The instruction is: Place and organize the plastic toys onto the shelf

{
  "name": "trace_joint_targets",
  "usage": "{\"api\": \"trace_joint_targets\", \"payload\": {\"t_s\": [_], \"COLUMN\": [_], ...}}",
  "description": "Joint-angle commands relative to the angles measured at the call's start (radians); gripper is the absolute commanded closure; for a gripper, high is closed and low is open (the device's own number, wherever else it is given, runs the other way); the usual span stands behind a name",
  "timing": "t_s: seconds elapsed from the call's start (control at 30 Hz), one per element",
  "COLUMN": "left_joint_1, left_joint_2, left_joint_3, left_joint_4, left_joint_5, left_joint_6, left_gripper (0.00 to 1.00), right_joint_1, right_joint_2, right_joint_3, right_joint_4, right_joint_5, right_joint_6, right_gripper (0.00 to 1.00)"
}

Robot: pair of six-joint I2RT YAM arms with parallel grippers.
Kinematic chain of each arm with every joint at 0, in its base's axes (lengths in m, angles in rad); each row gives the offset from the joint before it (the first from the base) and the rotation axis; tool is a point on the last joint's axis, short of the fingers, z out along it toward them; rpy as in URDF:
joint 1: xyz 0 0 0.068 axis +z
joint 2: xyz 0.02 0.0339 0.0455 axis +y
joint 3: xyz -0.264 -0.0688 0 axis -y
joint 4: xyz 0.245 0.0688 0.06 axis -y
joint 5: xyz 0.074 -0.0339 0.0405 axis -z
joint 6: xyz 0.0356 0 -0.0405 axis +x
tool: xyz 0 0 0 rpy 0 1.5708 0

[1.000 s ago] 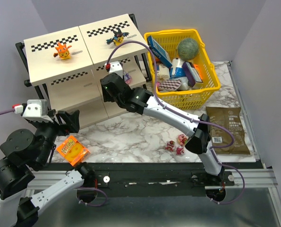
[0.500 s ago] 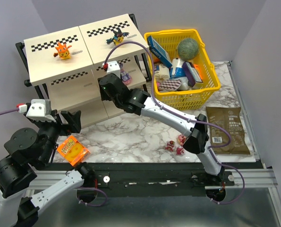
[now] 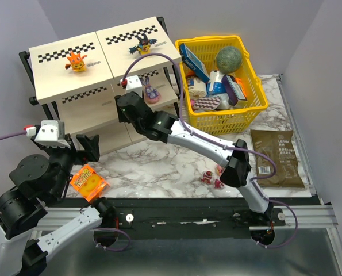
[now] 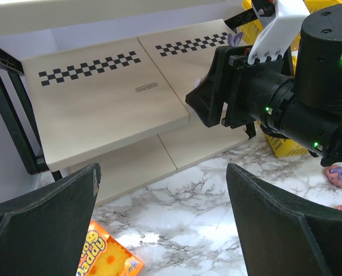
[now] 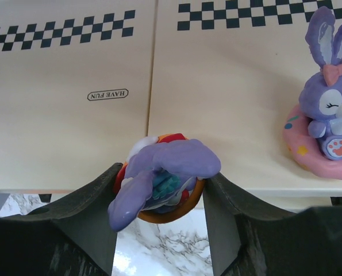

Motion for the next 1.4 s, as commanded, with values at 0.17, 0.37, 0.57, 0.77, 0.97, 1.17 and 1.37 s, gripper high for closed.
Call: {"api": "trace_joint_targets", "payload": {"t_s": [0.17, 0.37, 0.57, 0.77, 0.97, 1.17, 1.37], "left_joint_1": [0.001, -0.001, 0.001, 0.001, 0.001, 0.001, 0.001], "left_joint_2": [-0.005, -0.007, -0.008, -0.008, -0.01, -0.01, -0.01], "left_joint_3": [-0.016, -0.022, -0.03, -0.034, -0.037, -0.041, -0.042], "left_joint_4": [0.003, 0.003, 0.008, 0.005, 0.003, 0.003, 0.003], "left_joint_5": [-0.03, -0.031, -0.033, -0.034, -0.036, -0.037, -0.037], "left_joint_6": [-0.011, -0.011, -0.013, -0.015, -0.015, -0.016, -0.016], "left_gripper": [0.01, 0.01, 0.01, 0.01, 0.01, 0.01, 0.01], "right_joint_1": [-0.006, -0.005, -0.006, -0.008, -0.008, -0.008, -0.009], "right_joint_2": [0.113, 0.128, 0.139, 0.168, 0.185, 0.191, 0.153], "right_joint_3": [0.049, 0.04, 0.03, 0.058, 0.072, 0.066, 0.009], "right_joint_4": [0.04, 0.076, 0.134, 0.181, 0.201, 0.217, 0.243], "right_joint_5": [0.076, 0.126, 0.16, 0.172, 0.165, 0.148, 0.128], "right_joint_6": [-0.023, -0.017, -0.026, -0.063, -0.077, -0.084, -0.073], "right_gripper": [0.64, 0.63, 0.62, 0.62, 0.61, 0.56, 0.44]}}
